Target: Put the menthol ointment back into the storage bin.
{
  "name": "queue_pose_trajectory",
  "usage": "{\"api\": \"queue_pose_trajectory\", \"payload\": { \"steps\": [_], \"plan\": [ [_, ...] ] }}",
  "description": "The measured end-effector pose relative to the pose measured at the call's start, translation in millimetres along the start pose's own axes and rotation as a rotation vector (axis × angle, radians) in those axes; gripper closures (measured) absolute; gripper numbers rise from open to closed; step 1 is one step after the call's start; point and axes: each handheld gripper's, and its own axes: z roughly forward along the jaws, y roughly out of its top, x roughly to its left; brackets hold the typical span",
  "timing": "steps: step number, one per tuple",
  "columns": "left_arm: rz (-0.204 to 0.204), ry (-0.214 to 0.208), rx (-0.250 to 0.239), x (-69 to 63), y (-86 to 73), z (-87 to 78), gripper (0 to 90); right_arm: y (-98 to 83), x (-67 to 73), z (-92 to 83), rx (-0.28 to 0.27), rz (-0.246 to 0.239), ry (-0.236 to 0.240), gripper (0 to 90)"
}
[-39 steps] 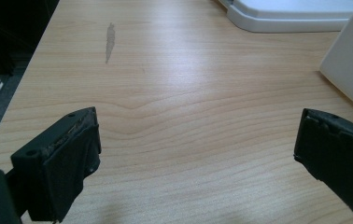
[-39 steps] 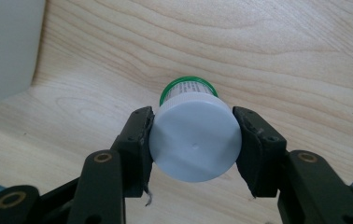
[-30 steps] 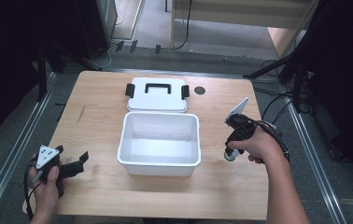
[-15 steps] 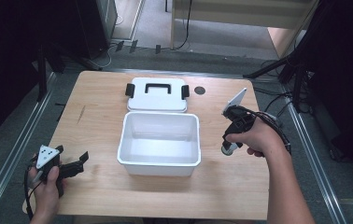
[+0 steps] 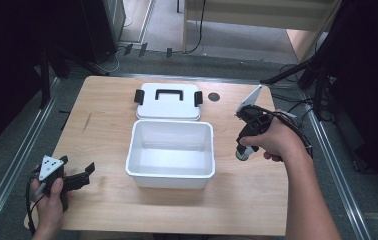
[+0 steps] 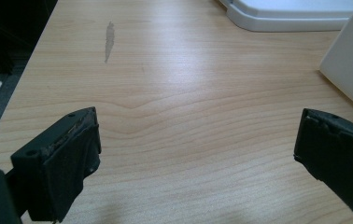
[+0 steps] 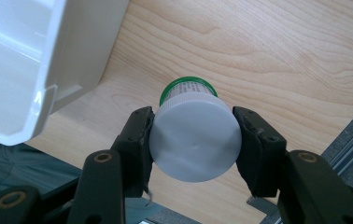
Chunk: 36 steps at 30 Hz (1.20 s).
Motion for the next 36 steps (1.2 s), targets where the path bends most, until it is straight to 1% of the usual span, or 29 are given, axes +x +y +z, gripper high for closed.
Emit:
{"api": "queue_pose_trajectory", "payload": {
  "steps": [4, 5, 11, 17, 22, 31, 34, 35, 36],
  "plan": [
    [0.0, 0.0, 0.0, 0.0, 0.0, 0.0, 1.2, 1.9, 2.8, -5.0, -0.004, -0.009, 0.001, 51.7],
    [0.0, 0.0, 0.0, -0.1, 0.1, 0.3, 1.1, 3.5, 5.3, -8.5, -0.001, -0.013, -0.001, 51.8],
    [-0.001, 0.0, -0.002, -0.2, 0.0, 0.3, 1.1, 9.2, 12.1, -15.7, -0.001, -0.027, -0.009, 51.7],
    [-0.001, 0.001, -0.001, 0.0, 0.0, 0.3, 1.2, 14.1, 20.0, -19.1, -0.007, -0.038, -0.005, 51.8],
    [-0.002, 0.001, 0.0, 0.1, 0.0, 0.2, 1.2, 17.7, 23.6, -20.6, -0.002, -0.047, -0.009, 51.8],
    [-0.006, 0.002, -0.002, 0.3, 0.0, 0.1, 1.2, 23.1, 32.5, -30.1, -0.002, -0.064, -0.019, 51.8],
    [-0.006, 0.002, -0.001, 0.3, 0.0, 0.2, 1.2, 26.0, 38.1, -31.4, 0.0, -0.069, -0.021, 51.8],
    [-0.005, 0.002, -0.002, 0.2, 0.0, 0.2, 1.2, 26.0, 38.1, -31.4, 0.0, -0.069, -0.021, 51.8],
    [-0.005, 0.002, -0.002, 0.2, 0.0, 0.1, 1.1, 28.5, 42.3, -31.3, 0.0, -0.076, -0.021, 51.8]
  ]
}}
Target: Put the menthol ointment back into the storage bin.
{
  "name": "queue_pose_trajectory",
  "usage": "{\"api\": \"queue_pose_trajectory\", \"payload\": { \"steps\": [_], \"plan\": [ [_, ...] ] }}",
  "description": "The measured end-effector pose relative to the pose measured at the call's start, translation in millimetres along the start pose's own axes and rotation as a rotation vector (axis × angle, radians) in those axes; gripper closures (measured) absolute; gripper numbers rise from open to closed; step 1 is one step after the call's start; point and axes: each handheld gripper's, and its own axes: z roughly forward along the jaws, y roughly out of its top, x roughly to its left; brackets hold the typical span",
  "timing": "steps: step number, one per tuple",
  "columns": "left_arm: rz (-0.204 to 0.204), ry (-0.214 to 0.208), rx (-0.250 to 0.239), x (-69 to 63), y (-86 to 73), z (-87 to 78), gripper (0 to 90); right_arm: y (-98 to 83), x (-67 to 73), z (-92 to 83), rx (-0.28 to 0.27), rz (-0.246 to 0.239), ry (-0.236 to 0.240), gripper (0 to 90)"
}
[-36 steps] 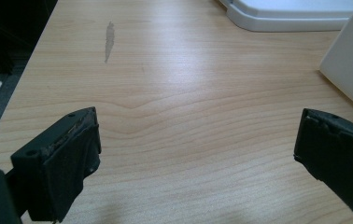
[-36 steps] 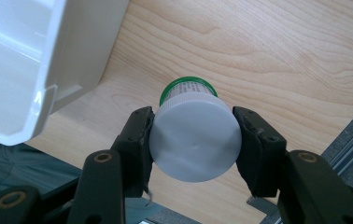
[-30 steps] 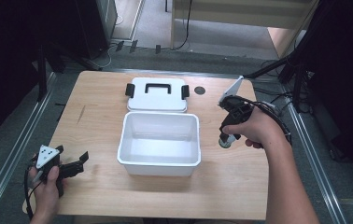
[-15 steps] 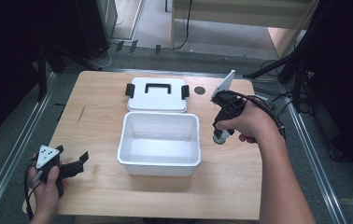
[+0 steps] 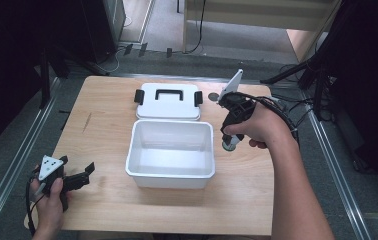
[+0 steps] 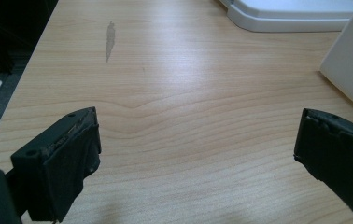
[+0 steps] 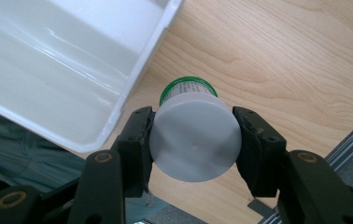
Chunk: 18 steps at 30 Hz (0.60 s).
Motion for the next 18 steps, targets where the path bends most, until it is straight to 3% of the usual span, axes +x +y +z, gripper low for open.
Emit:
{"api": "queue_pose_trajectory", "payload": {
  "steps": [18],
  "plan": [
    [0.002, -0.003, 0.002, 0.0, 0.1, 0.1, 1.2, 22.5, 29.3, 8.0, 0.007, -0.066, 0.014, 51.8]
  ]
}}
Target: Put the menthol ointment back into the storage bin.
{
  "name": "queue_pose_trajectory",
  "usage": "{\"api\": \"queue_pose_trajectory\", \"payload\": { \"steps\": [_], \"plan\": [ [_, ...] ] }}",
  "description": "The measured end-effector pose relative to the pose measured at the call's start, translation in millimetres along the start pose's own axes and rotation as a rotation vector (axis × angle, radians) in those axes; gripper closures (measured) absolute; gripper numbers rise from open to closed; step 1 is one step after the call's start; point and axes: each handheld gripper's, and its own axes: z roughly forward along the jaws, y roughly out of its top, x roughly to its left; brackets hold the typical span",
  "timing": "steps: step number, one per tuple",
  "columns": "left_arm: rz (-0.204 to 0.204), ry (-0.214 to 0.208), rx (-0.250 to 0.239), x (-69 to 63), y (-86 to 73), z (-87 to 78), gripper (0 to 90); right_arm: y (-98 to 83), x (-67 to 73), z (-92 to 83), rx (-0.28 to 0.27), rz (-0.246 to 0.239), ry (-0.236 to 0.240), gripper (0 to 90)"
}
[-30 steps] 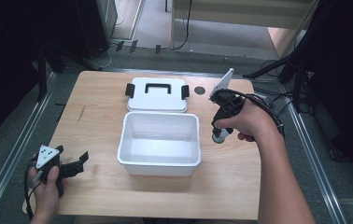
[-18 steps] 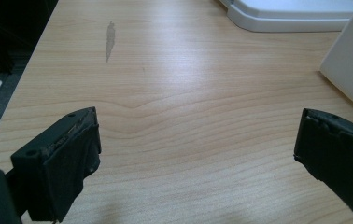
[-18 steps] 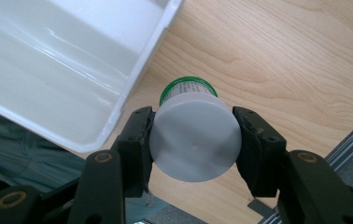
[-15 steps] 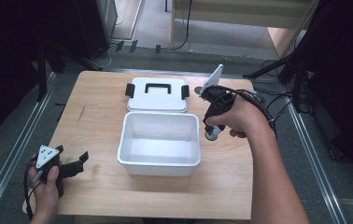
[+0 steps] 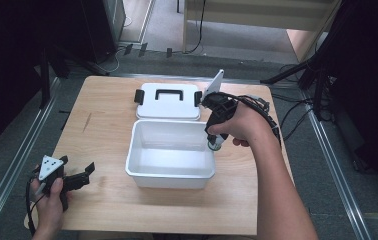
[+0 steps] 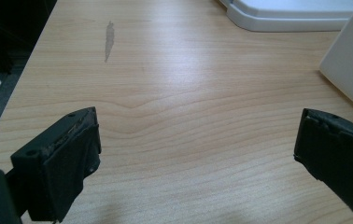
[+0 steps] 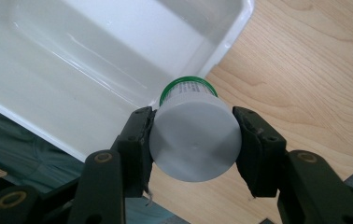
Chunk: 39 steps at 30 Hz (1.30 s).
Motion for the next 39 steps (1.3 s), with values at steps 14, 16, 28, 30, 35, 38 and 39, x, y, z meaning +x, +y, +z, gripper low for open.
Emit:
{"api": "queue_pose_trajectory", "payload": {
  "steps": [14, 16, 28, 30, 35, 38, 39],
  "plan": [
    [0.001, -0.001, 0.001, 0.0, 0.0, 0.0, 1.1, 12.5, 21.7, 0.9, -0.001, -0.046, -0.01, 51.8],
    [0.0, -0.001, 0.0, 0.1, 0.0, 0.0, 1.1, 14.3, 24.7, 1.6, 0.0, -0.052, -0.007, 51.8],
    [0.002, -0.002, 0.003, 0.1, 0.1, -0.1, 1.2, 22.4, 32.5, 16.0, 0.005, -0.085, 0.0, 51.8],
    [-0.001, -0.002, -0.003, 0.0, 0.1, 0.1, 1.1, 23.6, 33.7, 20.8, 0.008, -0.09, 0.003, 51.8],
    [0.001, -0.001, -0.001, -0.1, 0.1, 0.1, 1.1, 25.8, 35.8, 33.9, 0.01, -0.105, 0.012, 51.8],
    [0.001, -0.001, -0.001, -0.2, 0.1, 0.1, 1.1, 27.0, 38.0, 42.7, 0.015, -0.111, 0.015, 51.8],
    [0.001, -0.001, -0.001, -0.1, 0.1, 0.1, 1.2, 27.3, 38.9, 46.0, 0.015, -0.113, 0.012, 51.8]
  ]
}}
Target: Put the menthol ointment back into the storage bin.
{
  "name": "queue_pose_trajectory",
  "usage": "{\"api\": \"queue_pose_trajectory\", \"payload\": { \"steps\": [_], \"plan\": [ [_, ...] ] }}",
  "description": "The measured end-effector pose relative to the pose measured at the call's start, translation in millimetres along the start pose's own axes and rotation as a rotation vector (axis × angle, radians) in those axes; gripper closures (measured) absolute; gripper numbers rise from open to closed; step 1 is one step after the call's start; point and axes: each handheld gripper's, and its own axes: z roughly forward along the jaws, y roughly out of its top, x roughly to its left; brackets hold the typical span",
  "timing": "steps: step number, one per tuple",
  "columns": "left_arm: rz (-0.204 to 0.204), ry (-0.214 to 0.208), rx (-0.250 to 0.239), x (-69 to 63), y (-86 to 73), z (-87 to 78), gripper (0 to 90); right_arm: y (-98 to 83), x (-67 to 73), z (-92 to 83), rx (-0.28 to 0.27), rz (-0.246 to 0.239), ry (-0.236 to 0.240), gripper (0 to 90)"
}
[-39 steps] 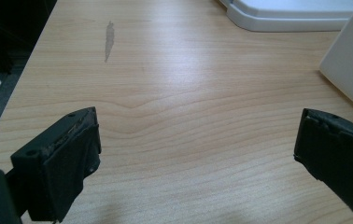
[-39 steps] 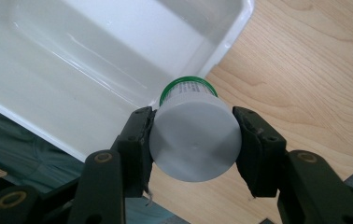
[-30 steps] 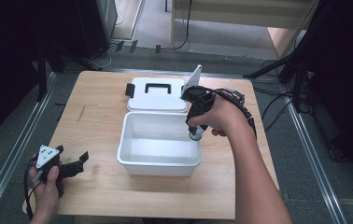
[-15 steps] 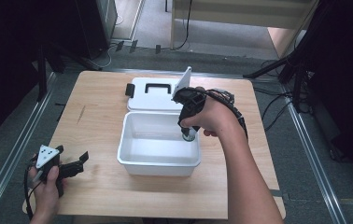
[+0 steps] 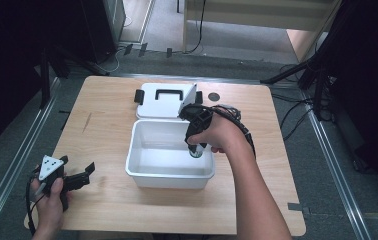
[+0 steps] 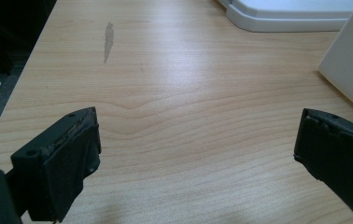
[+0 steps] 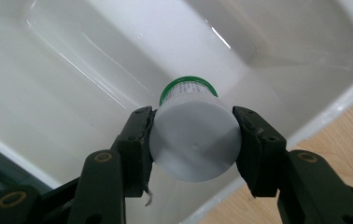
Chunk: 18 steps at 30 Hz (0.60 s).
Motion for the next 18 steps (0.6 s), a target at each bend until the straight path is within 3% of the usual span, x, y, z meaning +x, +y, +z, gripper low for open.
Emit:
{"api": "queue_pose_trajectory", "payload": {
  "steps": [13, 15, 16, 18],
  "plan": [
    [0.005, 0.001, 0.003, -0.9, 0.0, 0.2, 1.2, 3.9, 8.0, 34.5, 0.007, -0.044, -0.007, 51.7],
    [0.007, 0.003, 0.002, -1.2, -0.1, 0.3, 1.2, 4.7, 9.6, 39.1, 0.008, -0.068, -0.017, 51.8],
    [0.009, 0.002, 0.006, -0.8, 0.0, -0.1, 1.2, 5.1, 12.2, 44.5, 0.008, -0.113, -0.027, 51.7],
    [0.007, 0.002, 0.005, -0.9, 0.0, -0.1, 1.1, 5.1, 13.6, 47.1, 0.011, -0.133, -0.027, 51.7]
  ]
}}
